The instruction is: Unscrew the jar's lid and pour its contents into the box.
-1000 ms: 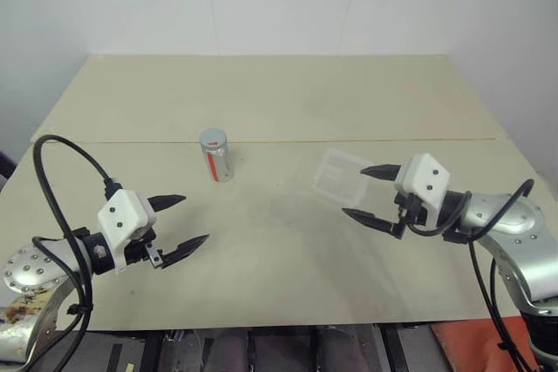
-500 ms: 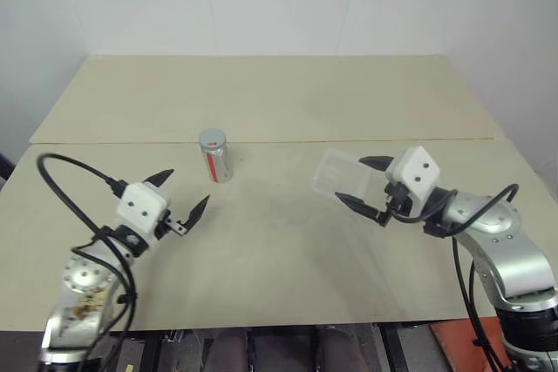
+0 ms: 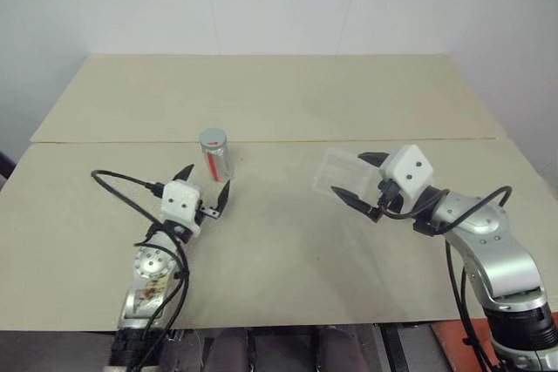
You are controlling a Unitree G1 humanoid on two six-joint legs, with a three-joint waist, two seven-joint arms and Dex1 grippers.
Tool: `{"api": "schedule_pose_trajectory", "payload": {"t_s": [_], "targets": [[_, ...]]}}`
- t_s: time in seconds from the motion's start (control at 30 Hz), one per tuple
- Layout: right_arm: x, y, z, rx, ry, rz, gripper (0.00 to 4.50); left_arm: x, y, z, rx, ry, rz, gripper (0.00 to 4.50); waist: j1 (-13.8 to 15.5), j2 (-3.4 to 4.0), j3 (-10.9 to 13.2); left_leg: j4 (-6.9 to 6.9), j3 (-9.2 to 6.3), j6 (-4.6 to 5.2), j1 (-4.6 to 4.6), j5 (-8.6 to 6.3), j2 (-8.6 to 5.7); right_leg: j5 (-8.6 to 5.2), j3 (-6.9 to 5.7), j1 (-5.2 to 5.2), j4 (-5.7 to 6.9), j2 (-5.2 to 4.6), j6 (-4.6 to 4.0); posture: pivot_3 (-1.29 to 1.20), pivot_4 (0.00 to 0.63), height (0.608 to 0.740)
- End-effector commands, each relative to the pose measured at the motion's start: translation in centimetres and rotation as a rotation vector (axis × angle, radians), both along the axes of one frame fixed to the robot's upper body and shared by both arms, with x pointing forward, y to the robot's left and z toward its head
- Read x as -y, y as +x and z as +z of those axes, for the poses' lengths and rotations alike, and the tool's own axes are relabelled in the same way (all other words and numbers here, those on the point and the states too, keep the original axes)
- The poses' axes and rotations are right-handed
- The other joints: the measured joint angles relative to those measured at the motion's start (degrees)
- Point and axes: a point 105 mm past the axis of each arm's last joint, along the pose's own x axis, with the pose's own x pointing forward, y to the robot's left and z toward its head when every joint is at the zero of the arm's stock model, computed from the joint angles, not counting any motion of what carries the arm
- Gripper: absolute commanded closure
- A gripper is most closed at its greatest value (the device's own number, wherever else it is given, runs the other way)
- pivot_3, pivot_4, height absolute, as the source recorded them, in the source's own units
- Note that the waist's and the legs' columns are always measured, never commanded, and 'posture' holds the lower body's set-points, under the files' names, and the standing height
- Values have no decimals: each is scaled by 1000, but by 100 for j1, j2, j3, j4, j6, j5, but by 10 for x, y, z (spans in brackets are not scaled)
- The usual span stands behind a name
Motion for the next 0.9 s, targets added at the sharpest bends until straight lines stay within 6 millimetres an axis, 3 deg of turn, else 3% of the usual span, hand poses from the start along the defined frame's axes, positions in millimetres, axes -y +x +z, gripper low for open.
{"api": "schedule_pose_trajectory", "payload": {"t_s": [0.03, 0.47, 0.63, 0.9], "targets": [[-3, -5, 10, 52, -4, -1, 0, 1, 11, 12, 63, 12, 29, 12, 2, 0, 0, 1, 0, 0, 0, 0, 0, 0, 0, 0, 0, 0, 0, 0, 150, 740], [-5, -14, 4, 28, 11, -13, 0, 14, 37, 24, 100, -99, 38, 12, 10, 0, 0, 13, -11, -3, -22, 3, -1, 1, -13, -9, 0, 0, 2, 0, 150, 740], [-9, -18, 2, 15, 11, 6, 0, 20, 48, 19, 97, -73, 76, 12, 7, -2, -1, 16, -13, -2, -28, 2, -4, 2, -13, -9, -4, 0, 5, 0, 150, 740], [-9, -18, 3, 1, 28, 22, 0, 19, 54, 17, 110, -184, 141, 12, 5, -2, -1, 17, -16, -4, -29, 3, -3, 3, -16, -11, -4, 0, 6, 0, 150, 740]]}}
